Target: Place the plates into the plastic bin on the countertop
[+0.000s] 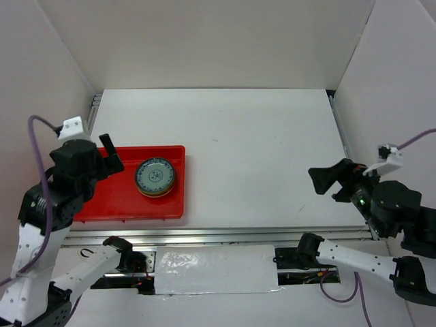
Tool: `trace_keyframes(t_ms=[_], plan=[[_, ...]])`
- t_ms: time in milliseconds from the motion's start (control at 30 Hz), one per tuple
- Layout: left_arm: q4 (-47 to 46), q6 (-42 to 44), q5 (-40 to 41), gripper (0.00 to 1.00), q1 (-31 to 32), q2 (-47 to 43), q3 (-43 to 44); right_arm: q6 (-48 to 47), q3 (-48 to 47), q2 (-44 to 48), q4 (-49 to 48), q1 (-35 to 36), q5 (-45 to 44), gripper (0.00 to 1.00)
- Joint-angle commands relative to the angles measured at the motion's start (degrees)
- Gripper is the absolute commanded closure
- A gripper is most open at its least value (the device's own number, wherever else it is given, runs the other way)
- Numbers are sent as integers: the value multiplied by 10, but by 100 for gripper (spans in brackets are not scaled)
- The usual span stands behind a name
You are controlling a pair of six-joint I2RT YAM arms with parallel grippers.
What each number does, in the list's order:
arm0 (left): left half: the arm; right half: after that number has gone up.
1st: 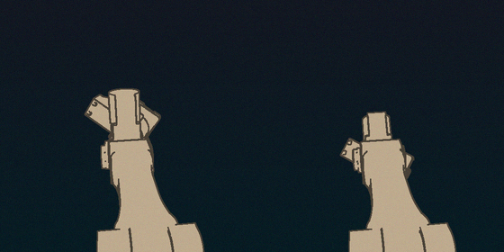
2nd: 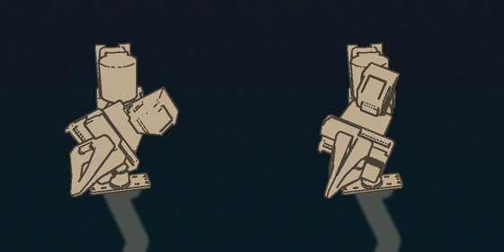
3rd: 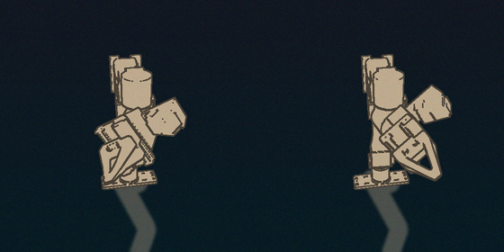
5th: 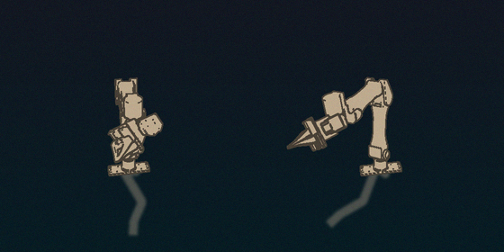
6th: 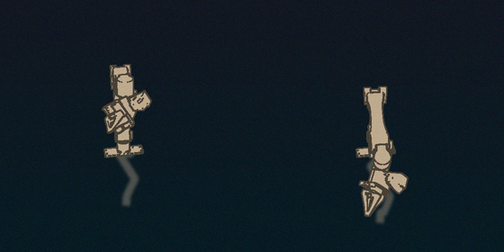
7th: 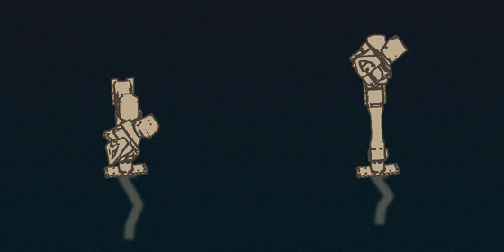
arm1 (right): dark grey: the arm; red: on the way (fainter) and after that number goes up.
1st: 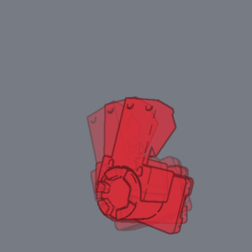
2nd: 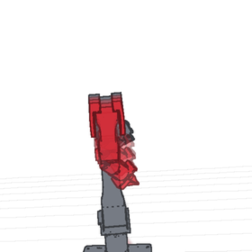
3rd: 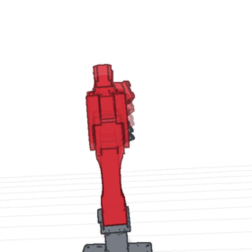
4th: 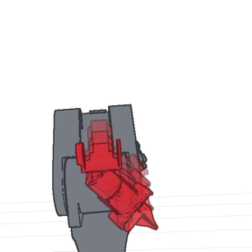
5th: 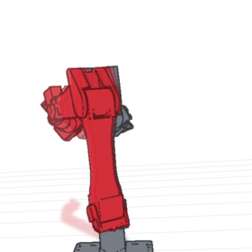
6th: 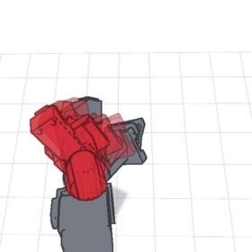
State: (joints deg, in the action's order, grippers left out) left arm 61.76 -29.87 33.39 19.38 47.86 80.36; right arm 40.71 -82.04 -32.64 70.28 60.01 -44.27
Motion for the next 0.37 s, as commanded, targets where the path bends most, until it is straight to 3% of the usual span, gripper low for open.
trace_keyframes(t_ms=[0,333], plan=[[39,-22,36,1,-4,-29,7,1,8,27,64,-23,-23,0],[46,-41,21,1,-4,-61,-33,-35,15,38,33,-56,-1,0]])
